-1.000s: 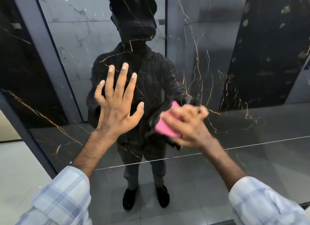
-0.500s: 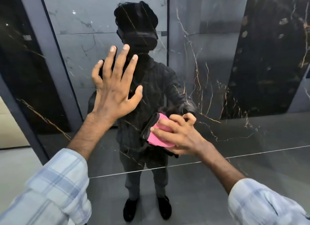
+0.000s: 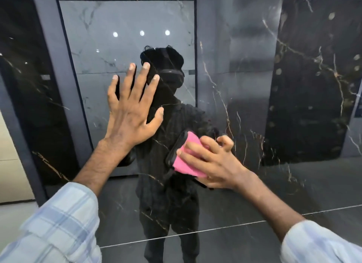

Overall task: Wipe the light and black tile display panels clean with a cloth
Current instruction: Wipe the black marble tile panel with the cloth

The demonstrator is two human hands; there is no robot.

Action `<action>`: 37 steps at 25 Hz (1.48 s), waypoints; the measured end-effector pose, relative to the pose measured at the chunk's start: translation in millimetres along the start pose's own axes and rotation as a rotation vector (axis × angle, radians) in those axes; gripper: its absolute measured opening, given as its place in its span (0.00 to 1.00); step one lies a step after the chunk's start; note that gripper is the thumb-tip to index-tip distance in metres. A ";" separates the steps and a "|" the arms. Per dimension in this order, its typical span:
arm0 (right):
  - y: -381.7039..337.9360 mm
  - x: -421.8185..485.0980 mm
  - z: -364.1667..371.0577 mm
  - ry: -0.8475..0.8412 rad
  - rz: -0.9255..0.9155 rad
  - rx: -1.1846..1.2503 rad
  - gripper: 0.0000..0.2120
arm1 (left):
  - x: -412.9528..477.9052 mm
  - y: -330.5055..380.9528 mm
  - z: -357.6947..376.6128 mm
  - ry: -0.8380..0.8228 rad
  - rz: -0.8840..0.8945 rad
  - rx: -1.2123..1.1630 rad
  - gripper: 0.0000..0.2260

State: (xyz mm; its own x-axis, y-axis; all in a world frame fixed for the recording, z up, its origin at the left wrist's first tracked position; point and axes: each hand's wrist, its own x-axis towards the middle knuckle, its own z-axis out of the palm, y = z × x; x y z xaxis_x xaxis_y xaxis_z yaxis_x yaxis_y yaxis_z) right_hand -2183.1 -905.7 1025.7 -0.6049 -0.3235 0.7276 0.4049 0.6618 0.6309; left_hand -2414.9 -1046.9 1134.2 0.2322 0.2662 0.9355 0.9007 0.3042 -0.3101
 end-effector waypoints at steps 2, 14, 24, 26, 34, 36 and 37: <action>30.7 13.0 -8.3 -0.015 -0.082 0.066 0.30 | 5.1 -3.5 -2.0 0.033 0.000 -0.017 0.32; 56.5 59.2 -20.6 0.094 -0.066 -0.013 0.28 | 64.2 -31.2 -11.6 0.049 -0.005 -0.013 0.32; 132.4 146.1 -48.8 0.323 0.363 -0.008 0.33 | 120.2 -40.6 -18.2 0.108 -0.031 -0.033 0.33; 123.8 135.9 -40.0 0.190 -0.023 -0.040 0.29 | 113.4 -43.0 -11.4 0.102 0.005 0.005 0.33; 206.5 196.1 -74.8 0.360 0.551 -0.036 0.34 | 159.4 -54.3 -31.5 0.126 0.003 -0.018 0.33; 170.6 189.3 -59.2 0.337 0.334 -0.034 0.33 | 156.5 -56.3 -27.1 0.113 0.009 -0.007 0.33; 157.4 183.0 -50.3 0.279 0.142 -0.043 0.32 | 152.1 -56.9 -23.6 0.106 0.018 0.008 0.33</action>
State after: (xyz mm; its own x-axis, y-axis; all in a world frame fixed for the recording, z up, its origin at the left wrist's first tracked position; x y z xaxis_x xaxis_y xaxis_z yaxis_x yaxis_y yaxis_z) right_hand -2195.6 -894.8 1271.7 -0.3313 -0.4072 0.8511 0.5037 0.6864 0.5245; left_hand -2422.2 -1045.3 1298.1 0.2858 0.1735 0.9424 0.8932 0.3080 -0.3276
